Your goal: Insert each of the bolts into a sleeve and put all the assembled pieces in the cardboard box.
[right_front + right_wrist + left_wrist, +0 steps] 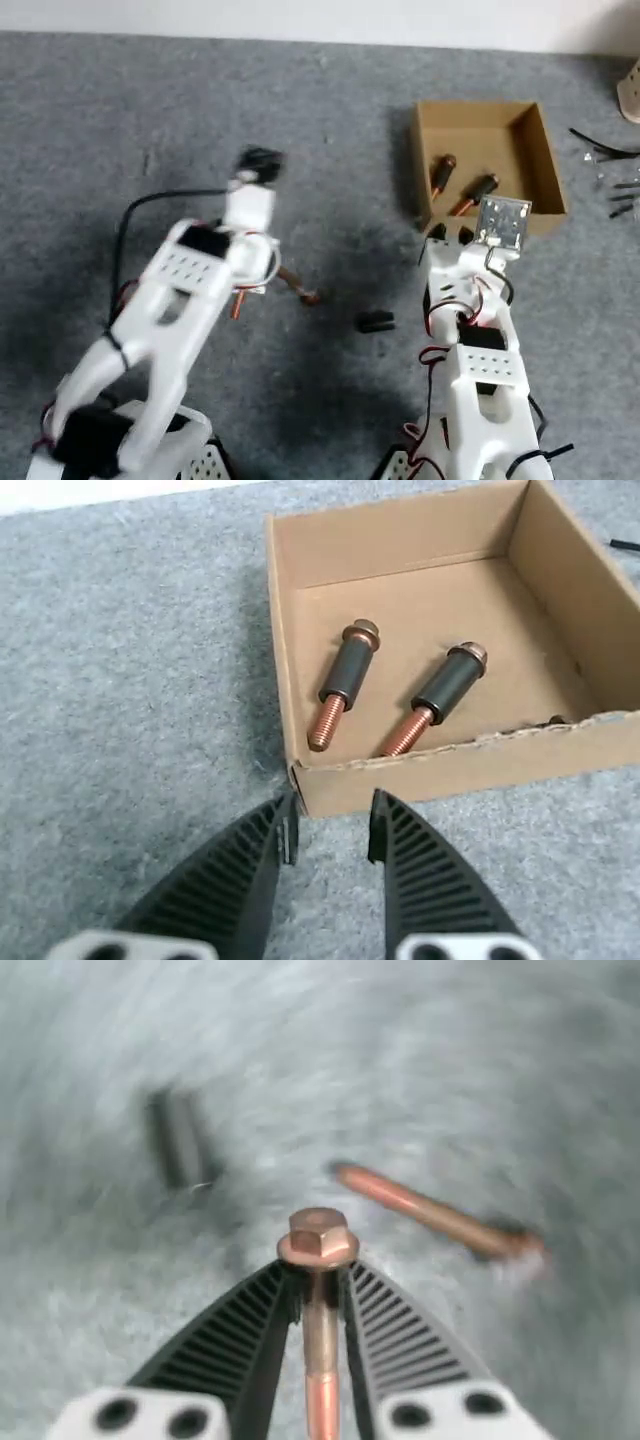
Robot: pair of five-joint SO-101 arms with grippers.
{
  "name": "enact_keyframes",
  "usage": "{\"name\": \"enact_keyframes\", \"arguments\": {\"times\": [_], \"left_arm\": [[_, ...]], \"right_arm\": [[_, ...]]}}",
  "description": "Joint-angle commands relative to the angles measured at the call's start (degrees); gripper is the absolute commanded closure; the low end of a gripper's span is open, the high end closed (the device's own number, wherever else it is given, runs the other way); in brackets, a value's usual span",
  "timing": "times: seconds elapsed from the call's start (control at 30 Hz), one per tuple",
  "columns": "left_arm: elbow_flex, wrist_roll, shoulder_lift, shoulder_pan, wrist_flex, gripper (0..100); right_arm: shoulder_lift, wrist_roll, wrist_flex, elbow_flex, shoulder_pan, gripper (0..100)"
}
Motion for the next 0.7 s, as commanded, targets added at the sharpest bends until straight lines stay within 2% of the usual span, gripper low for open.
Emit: {"name": "enact_keyframes", "arguments": {"times": [0.0, 0.17, 0.27, 0.33, 0.47, 0.67], "left_arm": [[7.3, 7.7, -7.8, -5.1, -7.5, 99], [13.1, 7.5, -10.7, -8.8, -10.6, 99], [14.5, 4.0, -10.7, -8.9, -13.1, 99], [14.5, 2.8, -10.7, -8.8, -13.1, 94], [14.8, 2.9, -10.7, -8.4, -13.0, 79], [14.8, 2.6, -11.1, -8.8, -13.0, 79]], "right_arm": [[-0.8, -0.2, -1.5, -0.7, -0.8, 89.2], [-0.8, -0.1, -1.8, 0.6, -1.9, 89.2], [-0.8, -0.1, -1.5, 0.7, -2.0, 89.2], [-0.8, 0.2, -1.5, 0.7, -3.0, 89.2], [-0.9, 7.5, -1.4, 1.0, -7.4, 89.2], [-0.9, 13.5, 6.8, 0.7, -12.6, 89.2]]}}
